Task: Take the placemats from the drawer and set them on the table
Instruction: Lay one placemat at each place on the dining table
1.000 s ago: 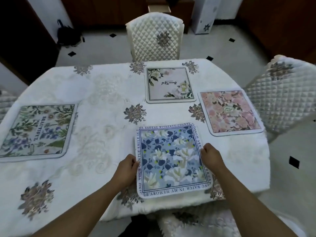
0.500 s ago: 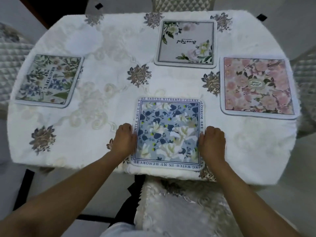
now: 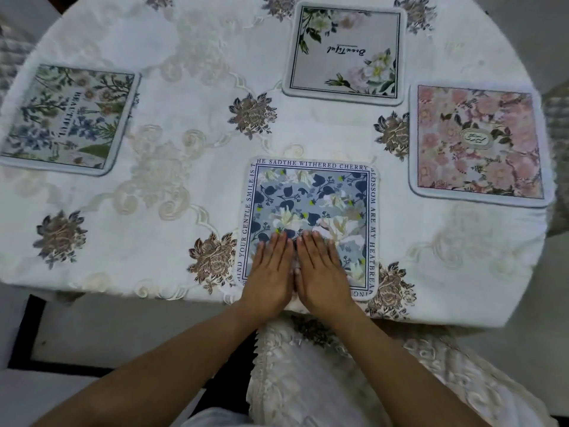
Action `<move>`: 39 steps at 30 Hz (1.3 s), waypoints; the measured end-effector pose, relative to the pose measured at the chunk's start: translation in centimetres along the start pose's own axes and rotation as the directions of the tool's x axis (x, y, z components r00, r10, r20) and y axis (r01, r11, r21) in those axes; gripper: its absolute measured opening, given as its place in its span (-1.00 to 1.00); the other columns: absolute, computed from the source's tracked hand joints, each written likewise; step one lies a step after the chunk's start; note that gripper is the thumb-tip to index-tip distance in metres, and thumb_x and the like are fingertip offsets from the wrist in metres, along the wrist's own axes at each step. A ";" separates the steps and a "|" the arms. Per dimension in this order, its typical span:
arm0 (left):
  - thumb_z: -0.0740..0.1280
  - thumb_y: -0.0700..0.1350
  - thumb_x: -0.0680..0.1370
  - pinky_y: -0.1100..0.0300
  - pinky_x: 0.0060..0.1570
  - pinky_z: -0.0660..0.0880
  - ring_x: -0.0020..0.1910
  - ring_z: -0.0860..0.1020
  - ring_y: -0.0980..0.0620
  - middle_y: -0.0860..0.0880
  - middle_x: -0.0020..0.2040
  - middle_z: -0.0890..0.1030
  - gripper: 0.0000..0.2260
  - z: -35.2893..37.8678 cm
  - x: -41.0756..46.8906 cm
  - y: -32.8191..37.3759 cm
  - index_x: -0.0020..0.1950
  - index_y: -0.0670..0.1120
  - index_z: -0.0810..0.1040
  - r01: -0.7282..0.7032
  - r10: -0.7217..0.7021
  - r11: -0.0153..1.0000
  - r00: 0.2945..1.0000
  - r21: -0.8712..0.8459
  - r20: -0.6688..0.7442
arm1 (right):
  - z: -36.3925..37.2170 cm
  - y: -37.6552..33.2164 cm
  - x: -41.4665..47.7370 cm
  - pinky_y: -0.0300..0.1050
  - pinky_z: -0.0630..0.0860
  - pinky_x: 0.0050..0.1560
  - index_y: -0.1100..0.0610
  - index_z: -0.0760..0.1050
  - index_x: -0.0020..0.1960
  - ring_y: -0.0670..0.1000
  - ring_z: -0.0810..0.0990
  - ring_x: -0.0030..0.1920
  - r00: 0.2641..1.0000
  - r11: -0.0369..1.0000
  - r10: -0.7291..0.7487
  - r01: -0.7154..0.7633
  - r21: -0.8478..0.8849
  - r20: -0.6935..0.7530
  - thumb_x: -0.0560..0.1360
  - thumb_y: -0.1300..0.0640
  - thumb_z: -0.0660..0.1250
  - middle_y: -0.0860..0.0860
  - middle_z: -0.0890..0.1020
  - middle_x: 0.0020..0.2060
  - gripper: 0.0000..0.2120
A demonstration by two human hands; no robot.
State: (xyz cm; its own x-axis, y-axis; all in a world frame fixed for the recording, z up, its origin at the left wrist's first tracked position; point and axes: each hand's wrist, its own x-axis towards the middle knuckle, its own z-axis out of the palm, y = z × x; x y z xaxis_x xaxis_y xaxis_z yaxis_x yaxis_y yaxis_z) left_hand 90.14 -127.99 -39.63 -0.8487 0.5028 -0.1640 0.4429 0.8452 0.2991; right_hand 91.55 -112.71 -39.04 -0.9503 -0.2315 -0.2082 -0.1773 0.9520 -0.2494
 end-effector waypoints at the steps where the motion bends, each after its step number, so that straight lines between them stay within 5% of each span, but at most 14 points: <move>1: -0.01 -0.01 0.64 -0.15 0.49 0.00 0.55 0.05 -0.19 -0.26 0.54 0.14 -0.47 0.0 -0.2 -0.6 0.53 -0.28 0.12 -0.021 0.021 0.999 1.000 0.032 -0.002 | 0.0 0.1 -0.1 0.15 -0.02 0.51 0.22 0.07 0.56 0.12 -0.03 0.58 1.000 1.000 -0.008 0.008 -0.005 0.008 0.62 -0.06 0.02 0.15 0.11 0.56 -0.40; 14: -0.01 0.12 0.66 -0.09 0.50 -0.03 0.57 -0.11 -0.13 -0.22 0.58 -0.02 -0.40 -1.4 -2.7 -5.4 0.56 -0.24 -0.03 0.089 -0.088 0.996 0.995 -0.019 0.039 | -2.4 7.8 -4.2 0.14 -0.03 0.54 0.24 0.04 0.56 0.11 -0.05 0.58 0.984 0.984 0.179 -0.179 0.020 0.016 0.61 -0.09 -0.08 0.17 0.09 0.57 -0.37; 19: -0.06 0.07 0.65 -0.11 0.53 -0.11 0.56 -0.19 -0.19 -0.28 0.57 -0.11 -0.40 -2.7 3.0 -3.3 0.55 -0.28 -0.12 -0.006 0.007 0.999 1.000 -0.052 0.008 | -4.1 3.7 1.9 0.07 -0.16 0.55 0.22 -0.07 0.58 0.10 -0.18 0.57 1.000 0.996 -0.003 0.005 0.084 -0.015 0.61 -0.07 -0.08 0.14 -0.05 0.57 -0.37; 24: -0.03 -0.06 0.59 -0.28 0.48 0.04 0.52 -0.02 -0.36 -0.41 0.51 0.07 -0.43 -3.7 11.6 -3.5 0.51 -0.37 0.02 -0.029 0.029 0.999 0.999 -0.030 0.017 | -4.8 2.8 10.1 0.05 -0.16 0.56 0.21 -0.04 0.58 0.11 -0.09 0.58 1.000 0.993 0.026 -0.026 0.115 0.004 0.55 -0.08 -0.20 0.15 0.03 0.58 -0.34; 33: -0.04 -0.01 0.63 -0.10 0.52 -0.05 0.53 0.06 -0.27 -0.34 0.52 0.15 -0.45 -4.6 16.4 -6.9 0.51 -0.34 0.11 -0.066 0.067 0.996 0.998 0.057 -0.016 | -4.6 4.8 15.6 0.03 -0.13 0.56 0.22 0.00 0.57 0.10 -0.03 0.57 0.999 0.998 -0.040 0.041 0.051 -0.013 0.57 -0.08 -0.18 0.15 0.09 0.57 -0.35; 39: -0.06 0.12 0.66 -0.06 0.53 -0.16 0.56 -0.13 -0.16 -0.25 0.58 -0.05 -0.40 -5.6 16.0 -9.5 0.56 -0.24 -0.09 0.121 -0.119 0.992 0.992 0.029 -0.046 | -5.3 10.4 14.4 0.07 -0.11 0.56 0.21 -0.10 0.58 0.12 -0.09 0.57 0.993 0.996 0.085 -0.082 0.039 -0.083 0.63 -0.05 -0.09 0.17 0.01 0.57 -0.39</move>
State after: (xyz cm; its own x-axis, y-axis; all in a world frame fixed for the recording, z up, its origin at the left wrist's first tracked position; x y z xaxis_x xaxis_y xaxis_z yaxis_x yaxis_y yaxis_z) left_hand 70.72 -128.97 -39.89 -0.9080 0.3894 -0.1549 0.3454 0.9047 0.2495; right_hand 74.69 -105.05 -39.58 -0.9800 -0.1320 -0.1490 -0.0885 0.9594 -0.2678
